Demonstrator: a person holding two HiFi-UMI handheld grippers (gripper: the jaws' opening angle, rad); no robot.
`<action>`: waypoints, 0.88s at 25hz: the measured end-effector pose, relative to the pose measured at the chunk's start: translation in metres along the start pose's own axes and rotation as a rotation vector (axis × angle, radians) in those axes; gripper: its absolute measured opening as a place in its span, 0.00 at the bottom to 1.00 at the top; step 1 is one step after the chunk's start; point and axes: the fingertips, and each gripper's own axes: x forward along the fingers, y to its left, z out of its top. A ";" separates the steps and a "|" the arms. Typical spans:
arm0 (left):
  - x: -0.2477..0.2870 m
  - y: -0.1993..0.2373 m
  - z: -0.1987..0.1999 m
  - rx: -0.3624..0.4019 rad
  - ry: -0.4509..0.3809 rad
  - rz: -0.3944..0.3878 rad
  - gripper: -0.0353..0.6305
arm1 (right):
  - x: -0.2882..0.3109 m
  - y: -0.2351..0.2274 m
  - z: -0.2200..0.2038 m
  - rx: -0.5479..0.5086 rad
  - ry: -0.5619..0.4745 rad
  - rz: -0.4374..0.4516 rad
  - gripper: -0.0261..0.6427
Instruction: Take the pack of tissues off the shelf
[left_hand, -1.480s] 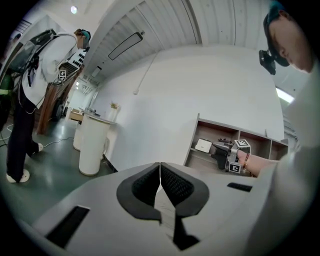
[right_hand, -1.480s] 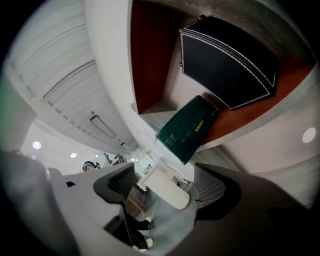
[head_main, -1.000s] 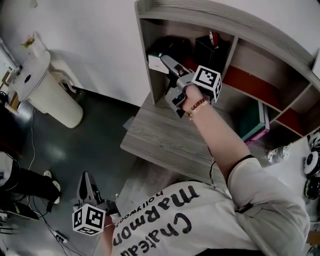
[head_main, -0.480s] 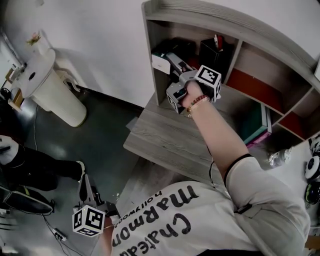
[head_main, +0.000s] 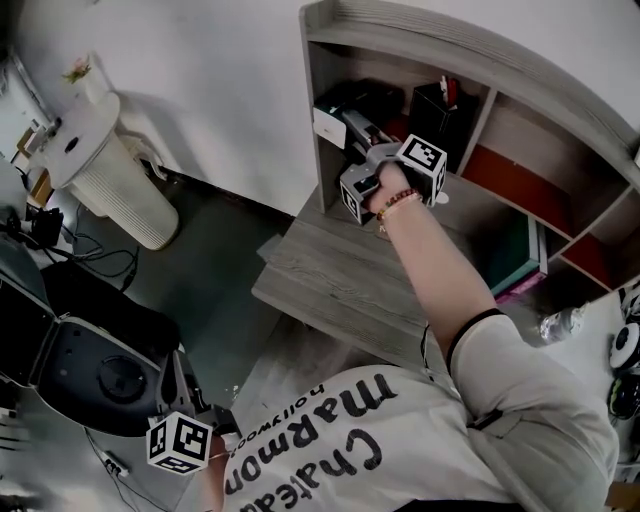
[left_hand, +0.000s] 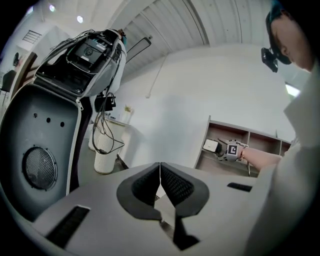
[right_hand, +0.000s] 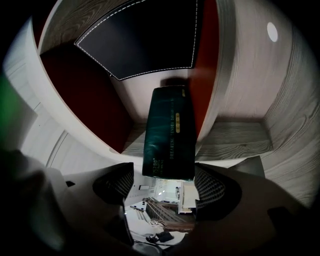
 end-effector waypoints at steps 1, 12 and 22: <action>0.000 -0.001 -0.001 0.001 0.003 0.000 0.08 | 0.000 -0.001 0.001 0.000 -0.001 -0.002 0.58; 0.002 -0.004 -0.004 0.004 0.009 -0.001 0.08 | 0.005 -0.007 0.001 -0.007 0.019 -0.028 0.52; -0.003 0.002 -0.011 -0.005 0.003 -0.013 0.08 | -0.007 -0.010 -0.009 -0.034 0.051 -0.031 0.51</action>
